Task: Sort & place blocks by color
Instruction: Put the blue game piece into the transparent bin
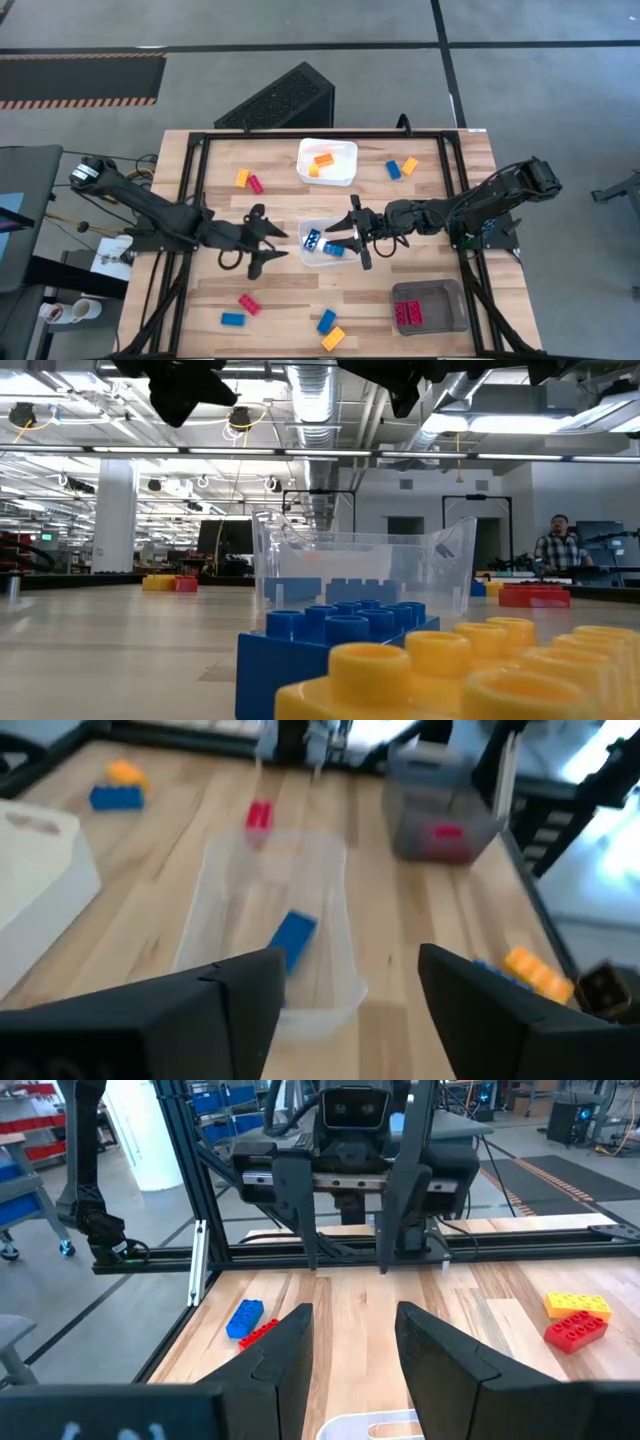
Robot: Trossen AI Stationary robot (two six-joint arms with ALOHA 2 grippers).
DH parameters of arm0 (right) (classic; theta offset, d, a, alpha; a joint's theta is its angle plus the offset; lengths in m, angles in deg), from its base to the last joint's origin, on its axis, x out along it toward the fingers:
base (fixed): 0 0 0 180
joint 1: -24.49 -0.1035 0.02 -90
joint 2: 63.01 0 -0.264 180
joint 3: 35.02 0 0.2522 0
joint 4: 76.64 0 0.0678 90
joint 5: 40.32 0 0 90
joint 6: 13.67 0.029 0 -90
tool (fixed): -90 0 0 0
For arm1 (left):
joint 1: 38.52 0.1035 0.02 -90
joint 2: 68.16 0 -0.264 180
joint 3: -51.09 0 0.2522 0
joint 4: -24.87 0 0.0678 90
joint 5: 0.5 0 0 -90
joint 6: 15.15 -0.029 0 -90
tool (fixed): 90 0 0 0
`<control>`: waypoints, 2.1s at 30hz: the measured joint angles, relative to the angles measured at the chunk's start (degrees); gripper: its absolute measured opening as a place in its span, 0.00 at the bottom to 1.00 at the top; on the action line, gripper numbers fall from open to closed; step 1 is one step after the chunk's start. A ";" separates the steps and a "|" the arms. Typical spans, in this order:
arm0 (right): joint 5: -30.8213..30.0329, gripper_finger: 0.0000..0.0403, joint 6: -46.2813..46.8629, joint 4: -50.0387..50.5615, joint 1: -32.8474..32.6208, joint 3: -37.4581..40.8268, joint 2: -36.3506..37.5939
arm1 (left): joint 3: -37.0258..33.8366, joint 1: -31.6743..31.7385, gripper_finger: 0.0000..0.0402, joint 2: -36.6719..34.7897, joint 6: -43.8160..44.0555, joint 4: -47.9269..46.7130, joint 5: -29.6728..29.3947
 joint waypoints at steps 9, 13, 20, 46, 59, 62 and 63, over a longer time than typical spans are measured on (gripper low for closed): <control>0.01 0.41 0.00 0.02 0.00 0.00 0.00 | 3.45 -0.21 0.55 0.00 10.28 -15.65 8.59; 0.01 0.41 0.11 0.02 0.00 0.00 0.02 | 3.43 -2.18 0.56 0.00 14.13 -19.24 9.63; 0.00 0.41 0.39 0.02 0.00 0.00 0.01 | 3.43 -5.99 0.63 0.00 16.76 -26.67 13.55; -0.31 0.41 2.97 3.16 -0.20 0.00 0.04 | 25.00 -10.10 0.79 8.85 21.82 -52.58 7.17; -0.29 0.41 3.10 3.69 -0.33 0.00 0.04 | 24.92 -10.99 0.79 21.57 16.93 -53.59 9.86; -0.29 0.41 3.10 3.69 -0.33 0.00 0.04 | 24.92 -11.64 0.79 23.27 15.36 -52.69 9.96; -0.29 0.41 3.09 3.69 -0.33 0.00 0.04 | 24.92 -11.99 0.79 23.63 14.88 -52.19 9.98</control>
